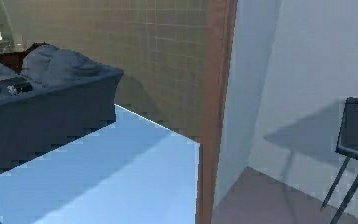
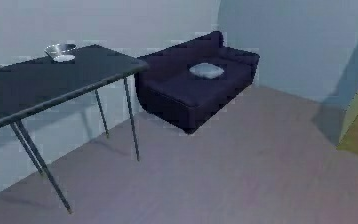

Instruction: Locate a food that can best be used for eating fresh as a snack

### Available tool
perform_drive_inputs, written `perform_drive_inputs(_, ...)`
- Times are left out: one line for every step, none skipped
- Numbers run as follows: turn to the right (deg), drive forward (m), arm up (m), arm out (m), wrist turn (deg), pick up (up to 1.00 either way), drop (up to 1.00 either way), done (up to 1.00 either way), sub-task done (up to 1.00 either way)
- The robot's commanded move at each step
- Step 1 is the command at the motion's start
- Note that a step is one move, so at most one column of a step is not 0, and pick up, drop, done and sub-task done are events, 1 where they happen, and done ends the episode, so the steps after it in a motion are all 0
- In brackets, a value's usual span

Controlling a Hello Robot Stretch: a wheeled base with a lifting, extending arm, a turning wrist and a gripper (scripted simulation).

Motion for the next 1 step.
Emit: perform_drive_inputs(-9.0, 0.0, 0.0, 0.0, 0.0, 0.0, 0.0, 0.0, 0.0)
